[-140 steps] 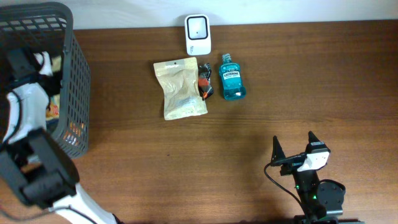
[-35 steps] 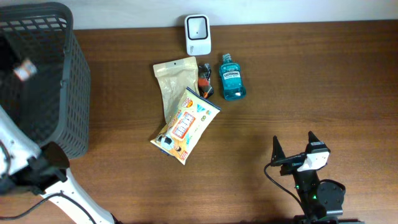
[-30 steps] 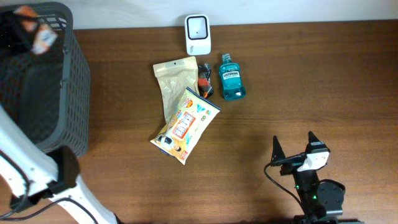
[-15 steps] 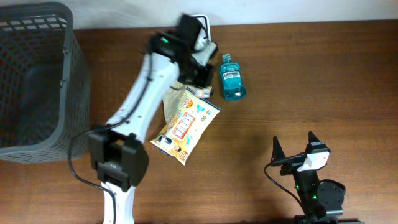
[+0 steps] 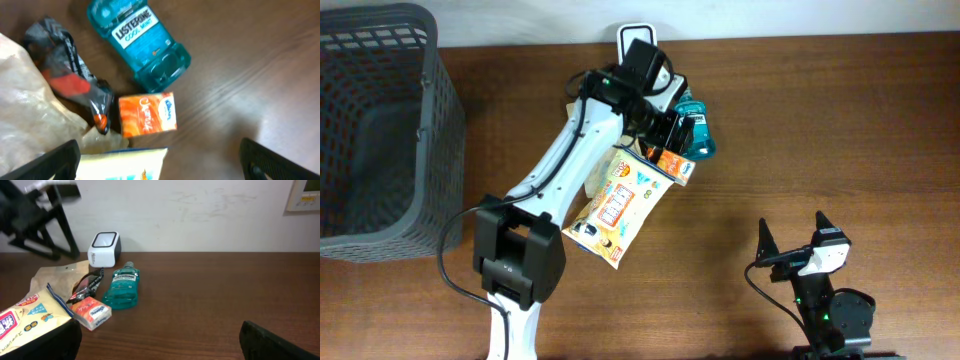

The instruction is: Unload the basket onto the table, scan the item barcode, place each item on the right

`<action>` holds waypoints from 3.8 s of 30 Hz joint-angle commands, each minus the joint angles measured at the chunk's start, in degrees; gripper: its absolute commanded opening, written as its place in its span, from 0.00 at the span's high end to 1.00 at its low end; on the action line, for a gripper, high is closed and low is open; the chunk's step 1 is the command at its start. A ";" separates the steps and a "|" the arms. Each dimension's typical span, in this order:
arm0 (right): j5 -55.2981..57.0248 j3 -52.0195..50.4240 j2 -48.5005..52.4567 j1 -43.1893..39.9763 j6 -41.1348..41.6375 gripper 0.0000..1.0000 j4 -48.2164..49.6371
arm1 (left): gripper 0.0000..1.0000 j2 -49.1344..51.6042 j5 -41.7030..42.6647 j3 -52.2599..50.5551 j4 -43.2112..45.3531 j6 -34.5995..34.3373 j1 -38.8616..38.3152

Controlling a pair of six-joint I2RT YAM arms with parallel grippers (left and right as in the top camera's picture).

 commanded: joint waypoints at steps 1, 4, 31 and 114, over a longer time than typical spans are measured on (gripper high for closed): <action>0.11 -0.52 -0.39 -0.35 0.22 0.02 -0.04 | 0.01 -5.70 -1.18 9.86 -5.33 0.24 2.27; 0.11 -0.52 -0.39 -0.35 0.22 0.02 -0.02 | 0.01 -10.73 -10.08 13.49 -12.15 -5.11 6.32; 0.11 -0.52 -0.39 -0.35 0.22 0.02 -0.02 | 1.00 -16.52 -31.23 12.87 -40.15 -10.64 28.00; -0.74 117.55 112.41 12.46 3.26 0.02 -55.52 | 0.01 -32.96 -10.84 -26.08 -9.42 -6.71 20.76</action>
